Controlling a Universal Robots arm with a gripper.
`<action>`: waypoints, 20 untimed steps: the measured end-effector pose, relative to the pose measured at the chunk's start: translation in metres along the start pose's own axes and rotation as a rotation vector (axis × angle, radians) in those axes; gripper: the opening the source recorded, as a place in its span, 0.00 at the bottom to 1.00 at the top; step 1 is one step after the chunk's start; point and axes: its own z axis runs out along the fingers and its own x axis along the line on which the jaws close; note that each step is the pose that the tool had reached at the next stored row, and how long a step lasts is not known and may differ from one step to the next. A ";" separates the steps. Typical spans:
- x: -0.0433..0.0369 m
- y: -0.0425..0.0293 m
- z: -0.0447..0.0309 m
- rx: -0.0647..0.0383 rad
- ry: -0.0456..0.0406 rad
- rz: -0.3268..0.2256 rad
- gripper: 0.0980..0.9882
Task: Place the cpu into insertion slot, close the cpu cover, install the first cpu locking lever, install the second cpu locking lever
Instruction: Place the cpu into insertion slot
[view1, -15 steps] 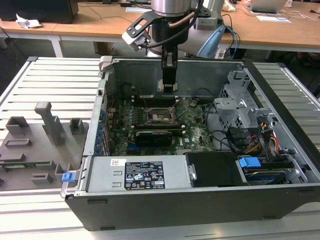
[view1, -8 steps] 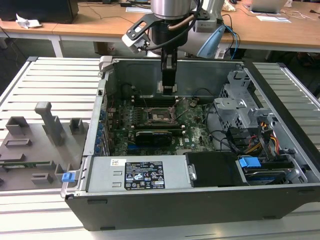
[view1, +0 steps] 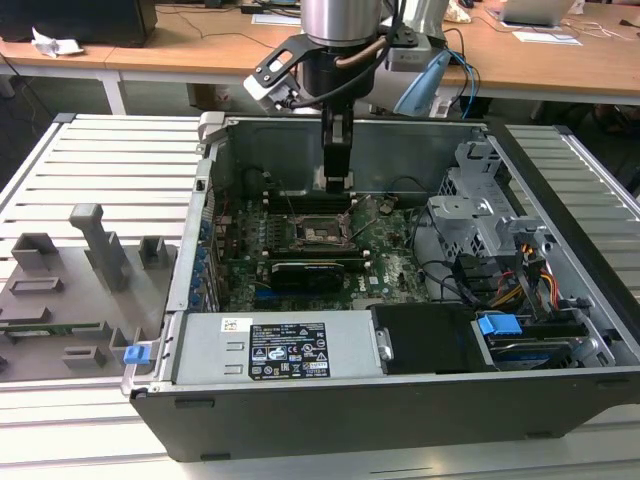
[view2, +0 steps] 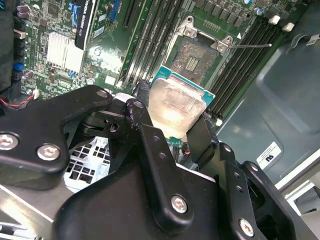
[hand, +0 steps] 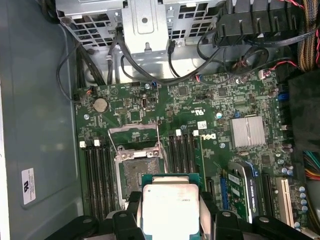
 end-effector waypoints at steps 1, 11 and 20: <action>0.0000 0.0000 0.0007 0.000 0.0000 0.000 0.50; -0.0001 -0.0013 0.0097 0.000 -0.0001 0.000 0.50; -0.0002 -0.0032 0.0272 0.001 0.0099 -0.137 0.50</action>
